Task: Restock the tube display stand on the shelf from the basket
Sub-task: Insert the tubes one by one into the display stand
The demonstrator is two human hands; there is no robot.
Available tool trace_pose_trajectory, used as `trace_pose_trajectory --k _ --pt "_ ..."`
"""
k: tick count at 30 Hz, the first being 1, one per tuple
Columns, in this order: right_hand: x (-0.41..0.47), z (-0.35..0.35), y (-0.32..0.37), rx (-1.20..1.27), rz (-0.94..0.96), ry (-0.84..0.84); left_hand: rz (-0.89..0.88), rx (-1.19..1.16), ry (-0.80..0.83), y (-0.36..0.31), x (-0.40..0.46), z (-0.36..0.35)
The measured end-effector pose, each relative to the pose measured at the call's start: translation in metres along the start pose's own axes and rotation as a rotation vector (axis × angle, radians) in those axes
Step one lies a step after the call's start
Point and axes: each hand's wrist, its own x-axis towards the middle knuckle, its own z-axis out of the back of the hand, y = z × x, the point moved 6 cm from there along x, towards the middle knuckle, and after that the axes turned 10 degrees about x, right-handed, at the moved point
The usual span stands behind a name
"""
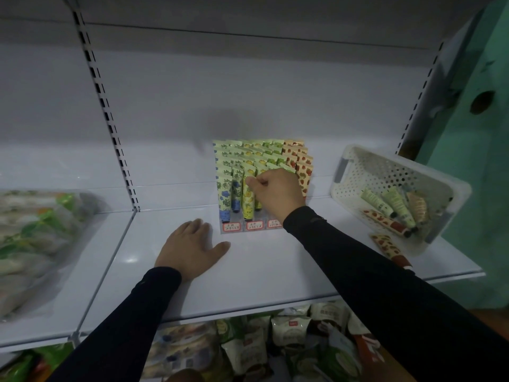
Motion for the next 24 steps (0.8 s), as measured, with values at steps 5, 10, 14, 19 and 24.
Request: trace_pose_trajectory --k 5,10,14,19,24 --pt "-0.001 0.000 -0.007 0.074 -0.014 -0.024 -0.005 0.000 -0.010 0.000 -0.001 0.002" --pt "-0.001 0.000 -0.006 0.047 -0.014 -0.021 -0.001 -0.008 0.001 0.000 -0.001 0.002" --pt "-0.003 0.002 -0.002 0.052 -0.007 -0.024 0.002 -0.011 0.015 0.000 -0.001 0.003" --pt "-0.006 0.007 0.001 0.042 0.004 -0.038 0.042 -0.034 0.010 0.003 -0.003 0.005" --pt "-0.020 0.021 -0.005 0.077 0.003 -0.026 0.046 -0.061 0.046 -0.001 -0.007 0.012"
